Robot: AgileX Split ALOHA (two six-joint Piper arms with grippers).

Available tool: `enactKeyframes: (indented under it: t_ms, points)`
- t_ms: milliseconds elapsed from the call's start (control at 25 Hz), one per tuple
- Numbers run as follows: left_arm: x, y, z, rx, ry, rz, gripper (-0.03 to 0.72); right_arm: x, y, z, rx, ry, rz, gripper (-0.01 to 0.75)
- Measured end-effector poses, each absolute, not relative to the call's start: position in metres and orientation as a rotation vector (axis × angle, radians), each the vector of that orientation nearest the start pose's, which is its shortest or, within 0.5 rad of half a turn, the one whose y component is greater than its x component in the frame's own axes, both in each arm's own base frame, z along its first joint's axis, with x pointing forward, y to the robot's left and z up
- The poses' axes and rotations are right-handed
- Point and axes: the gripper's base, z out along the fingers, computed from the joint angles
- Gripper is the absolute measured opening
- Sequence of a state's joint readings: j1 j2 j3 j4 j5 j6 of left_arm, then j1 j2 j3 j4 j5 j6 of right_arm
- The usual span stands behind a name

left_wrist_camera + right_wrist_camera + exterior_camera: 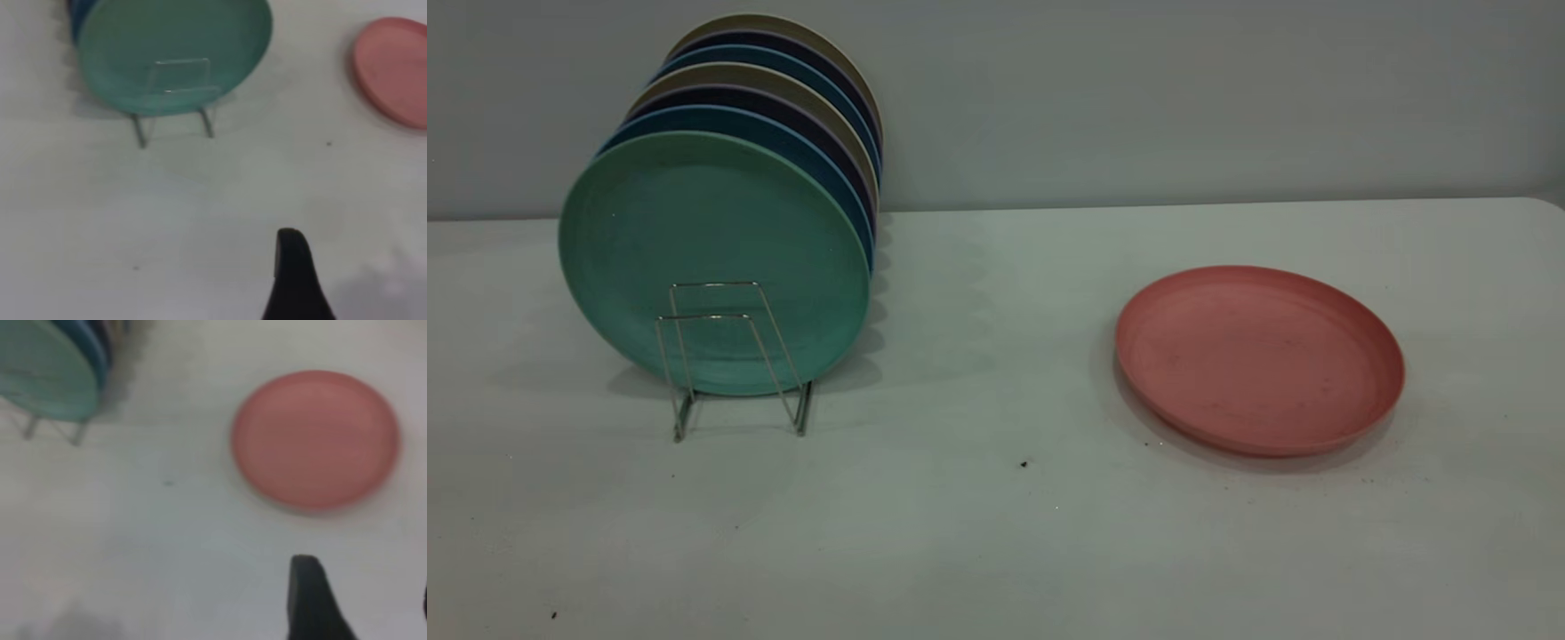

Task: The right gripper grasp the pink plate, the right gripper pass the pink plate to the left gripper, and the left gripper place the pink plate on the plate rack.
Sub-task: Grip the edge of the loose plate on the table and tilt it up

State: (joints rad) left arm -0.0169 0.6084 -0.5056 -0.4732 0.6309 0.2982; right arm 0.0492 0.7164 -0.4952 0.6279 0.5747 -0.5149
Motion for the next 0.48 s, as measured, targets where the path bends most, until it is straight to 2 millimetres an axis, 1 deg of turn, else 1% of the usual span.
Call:
enactKeyframes:
  t_ms: [120, 320, 400, 480]
  points:
    - [0.133, -0.03, 0.277, 0.04, 2.203, -0.426, 0.529, 0.161, 0.041, 0.262, -0.204, 2.226, 0.466, 0.467]
    - [0.16, -0.032, 0.265, -0.087, 2.225, -0.513, 0.536, 0.214, 0.049, 0.246, -0.243, 2.3, 0.544, 0.471]
    - [0.169, -0.031, 0.261, -0.141, 2.23, -0.528, 0.536, 0.237, 0.051, 0.236, -0.246, 2.344, 0.565, 0.471]
    - [0.173, -0.031, 0.258, -0.164, 2.236, -0.53, 0.538, 0.258, 0.053, 0.226, -0.248, 2.387, 0.581, 0.471]
